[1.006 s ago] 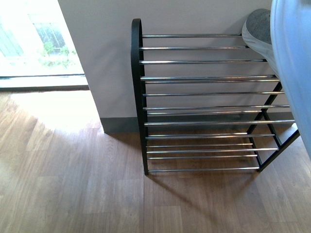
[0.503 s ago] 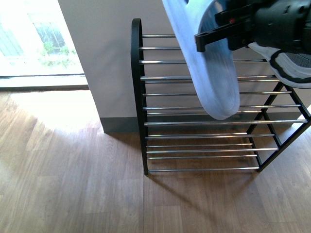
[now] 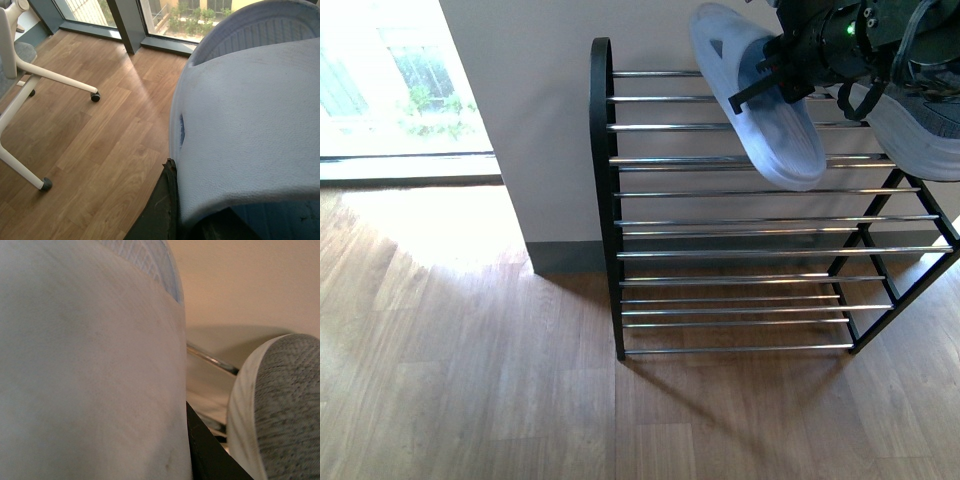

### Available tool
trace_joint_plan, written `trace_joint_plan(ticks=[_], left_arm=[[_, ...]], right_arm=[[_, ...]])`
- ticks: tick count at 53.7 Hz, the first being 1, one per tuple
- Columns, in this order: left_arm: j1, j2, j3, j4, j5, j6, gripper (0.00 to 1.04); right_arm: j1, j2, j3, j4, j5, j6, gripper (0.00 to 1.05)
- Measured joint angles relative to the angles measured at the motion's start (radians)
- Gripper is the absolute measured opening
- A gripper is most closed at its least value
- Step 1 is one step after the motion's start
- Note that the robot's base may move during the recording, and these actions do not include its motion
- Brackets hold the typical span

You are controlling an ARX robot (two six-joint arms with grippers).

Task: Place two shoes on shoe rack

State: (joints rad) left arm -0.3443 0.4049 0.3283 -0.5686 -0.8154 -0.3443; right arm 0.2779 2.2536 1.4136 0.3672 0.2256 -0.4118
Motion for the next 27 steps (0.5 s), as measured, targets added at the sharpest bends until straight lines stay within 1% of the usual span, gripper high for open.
trace_joint_plan(ticks=[8,14,19,27], left_arm=[[0.000,0.000,0.000,0.000,0.000,0.000,0.02],[0.000,0.000,0.000,0.000,0.000,0.000,0.02],[0.000,0.000,0.000,0.000,0.000,0.000,0.02],[0.000,0.000,0.000,0.000,0.000,0.000,0.02]], right_arm=[[-0.024,0.058,0.100,-0.051,0.057,-0.096,0.01],[-0.050,0.089,0.148,-0.068,0.129,-0.190,0.01],[-0.063,0.097,0.156,-0.088,0.138,-0.212,0.01],[-0.069,0.109,0.166,-0.078,0.171,-0.245,0.01]])
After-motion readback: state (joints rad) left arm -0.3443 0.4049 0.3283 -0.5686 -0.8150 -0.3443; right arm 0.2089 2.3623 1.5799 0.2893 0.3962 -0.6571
